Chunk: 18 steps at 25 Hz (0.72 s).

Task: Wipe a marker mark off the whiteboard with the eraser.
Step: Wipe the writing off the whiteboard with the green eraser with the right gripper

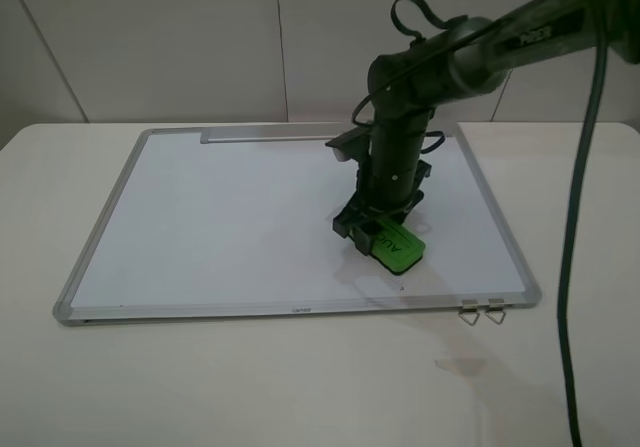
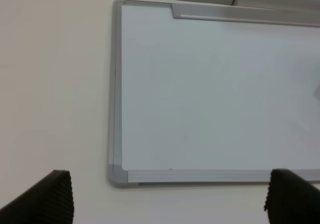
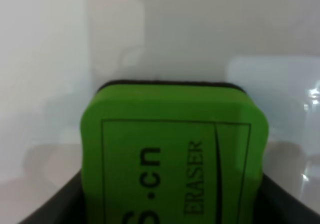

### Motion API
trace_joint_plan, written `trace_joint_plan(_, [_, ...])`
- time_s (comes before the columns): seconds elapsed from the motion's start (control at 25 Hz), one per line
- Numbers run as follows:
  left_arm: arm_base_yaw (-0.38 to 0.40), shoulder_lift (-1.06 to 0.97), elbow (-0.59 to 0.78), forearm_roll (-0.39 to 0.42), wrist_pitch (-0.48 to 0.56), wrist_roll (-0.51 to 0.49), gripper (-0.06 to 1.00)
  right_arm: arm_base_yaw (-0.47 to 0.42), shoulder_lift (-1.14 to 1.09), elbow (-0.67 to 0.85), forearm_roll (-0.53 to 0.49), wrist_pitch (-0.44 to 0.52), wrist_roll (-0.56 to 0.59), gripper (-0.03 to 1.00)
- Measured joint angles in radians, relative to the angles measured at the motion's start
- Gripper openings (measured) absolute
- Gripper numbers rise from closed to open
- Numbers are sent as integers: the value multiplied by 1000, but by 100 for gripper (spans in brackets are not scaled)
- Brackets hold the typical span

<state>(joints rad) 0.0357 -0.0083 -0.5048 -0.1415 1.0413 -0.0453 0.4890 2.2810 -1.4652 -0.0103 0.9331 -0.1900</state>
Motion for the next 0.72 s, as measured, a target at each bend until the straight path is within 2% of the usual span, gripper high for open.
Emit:
trace_joint_plan(0.2, [0,0,0,-1,0,0,78,-110,2,-7,-9,-40,2,59])
trace_joint_plan(0.4, [0,0,0,-1,0,0,78,-135,2,-7,-4,-52,4,59])
trace_joint_plan(0.56, [0,0,0,-2,0,0,78,-101,2,-8,-8,-53,8,59])
trace_joint_plan(0.72, [0,0,0,-2,0,1,78,18,2,-8,-5,-66,8,59])
